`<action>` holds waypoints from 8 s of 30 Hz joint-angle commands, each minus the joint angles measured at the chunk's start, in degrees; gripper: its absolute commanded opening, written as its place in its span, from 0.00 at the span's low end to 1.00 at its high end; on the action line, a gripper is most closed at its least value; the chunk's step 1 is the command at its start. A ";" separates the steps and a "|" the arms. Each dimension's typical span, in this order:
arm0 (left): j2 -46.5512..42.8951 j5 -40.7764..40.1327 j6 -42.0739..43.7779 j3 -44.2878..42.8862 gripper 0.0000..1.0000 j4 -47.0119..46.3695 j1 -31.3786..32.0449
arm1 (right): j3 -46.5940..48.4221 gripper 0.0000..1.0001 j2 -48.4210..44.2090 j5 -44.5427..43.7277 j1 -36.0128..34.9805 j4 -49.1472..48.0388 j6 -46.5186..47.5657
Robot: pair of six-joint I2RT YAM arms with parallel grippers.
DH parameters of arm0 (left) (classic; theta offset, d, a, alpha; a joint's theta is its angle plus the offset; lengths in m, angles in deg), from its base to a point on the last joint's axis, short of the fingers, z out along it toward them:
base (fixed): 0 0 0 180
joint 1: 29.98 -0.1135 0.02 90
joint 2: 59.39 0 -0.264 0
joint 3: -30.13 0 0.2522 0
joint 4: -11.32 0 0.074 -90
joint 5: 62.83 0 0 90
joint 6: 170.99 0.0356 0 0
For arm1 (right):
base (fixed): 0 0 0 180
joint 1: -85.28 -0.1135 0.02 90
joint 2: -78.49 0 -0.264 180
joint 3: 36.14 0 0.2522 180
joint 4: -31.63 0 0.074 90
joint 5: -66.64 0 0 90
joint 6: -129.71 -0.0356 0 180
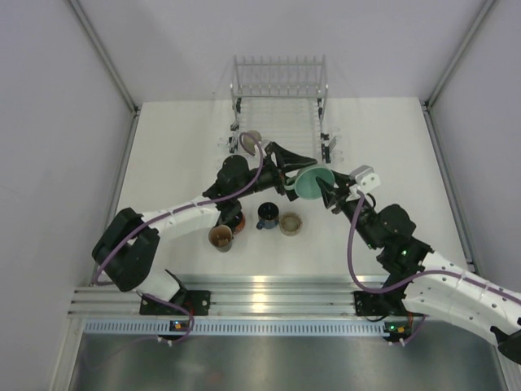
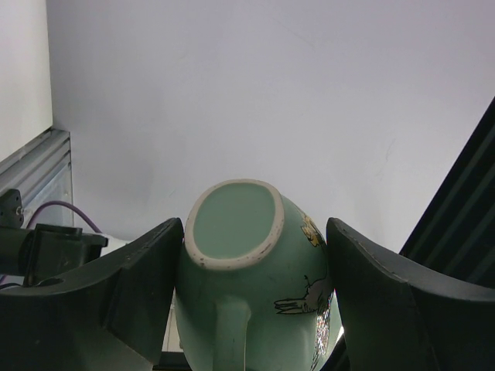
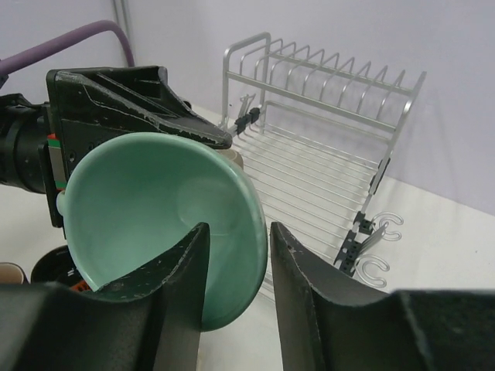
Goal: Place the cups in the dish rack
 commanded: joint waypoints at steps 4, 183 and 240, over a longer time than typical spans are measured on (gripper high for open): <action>0.97 -1.27 -2.65 -2.16 0.00 -10.58 0.04 | -0.73 0.41 -0.88 -1.04 -0.93 -1.55 -0.71; -37.96 -52.60 85.51 9.09 0.99 39.60 -2.16 | 6.82 0.56 23.36 8.27 4.17 18.49 -23.21; -40.08 -48.04 82.08 -1.89 0.98 49.80 -2.34 | 18.24 0.00 5.90 -5.87 4.17 47.49 -23.13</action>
